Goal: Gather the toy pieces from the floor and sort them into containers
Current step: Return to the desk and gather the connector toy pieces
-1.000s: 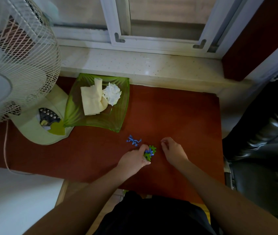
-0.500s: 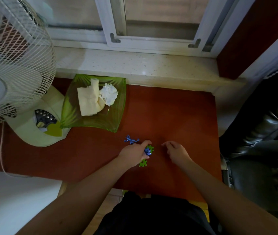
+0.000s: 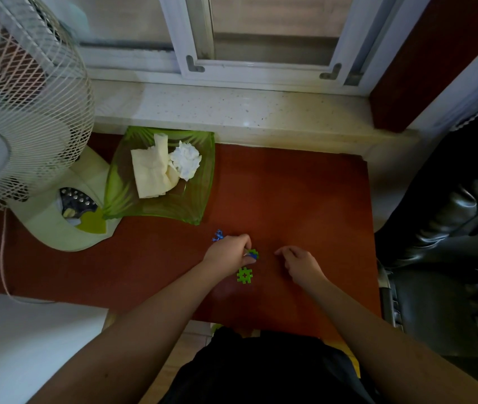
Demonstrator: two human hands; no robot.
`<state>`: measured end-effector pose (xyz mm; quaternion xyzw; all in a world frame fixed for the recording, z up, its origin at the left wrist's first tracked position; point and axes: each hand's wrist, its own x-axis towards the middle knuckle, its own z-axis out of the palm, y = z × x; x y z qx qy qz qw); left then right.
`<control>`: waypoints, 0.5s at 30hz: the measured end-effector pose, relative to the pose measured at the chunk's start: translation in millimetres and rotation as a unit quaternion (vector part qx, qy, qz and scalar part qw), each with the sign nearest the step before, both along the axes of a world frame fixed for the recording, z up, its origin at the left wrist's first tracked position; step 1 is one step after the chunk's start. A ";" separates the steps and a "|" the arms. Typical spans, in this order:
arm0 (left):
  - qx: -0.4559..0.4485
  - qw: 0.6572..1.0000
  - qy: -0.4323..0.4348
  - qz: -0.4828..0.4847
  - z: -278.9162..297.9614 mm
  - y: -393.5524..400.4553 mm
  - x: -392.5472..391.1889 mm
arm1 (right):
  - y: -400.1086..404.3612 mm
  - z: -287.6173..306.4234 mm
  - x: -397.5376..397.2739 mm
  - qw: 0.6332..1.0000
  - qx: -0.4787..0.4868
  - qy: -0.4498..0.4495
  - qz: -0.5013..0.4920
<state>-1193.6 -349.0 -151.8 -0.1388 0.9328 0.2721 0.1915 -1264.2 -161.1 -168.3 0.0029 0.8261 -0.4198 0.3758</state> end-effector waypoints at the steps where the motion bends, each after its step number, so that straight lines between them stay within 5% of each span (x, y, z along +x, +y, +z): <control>1: 0.005 1.000 0.003 0.004 0.8 -1.0 1.0 | 0.3 0.0 -0.1 1.000 0.000 -0.002 -0.001; 7: 0.028 0.999 -0.016 -0.039 11.8 -8.0 14.1 | -2.0 3.3 1.9 1.000 -0.011 -0.017 -0.021; 15: -0.004 0.993 -0.089 -0.083 4.3 9.6 32.9 | -11.4 3.3 10.3 0.971 -0.100 -0.150 -0.160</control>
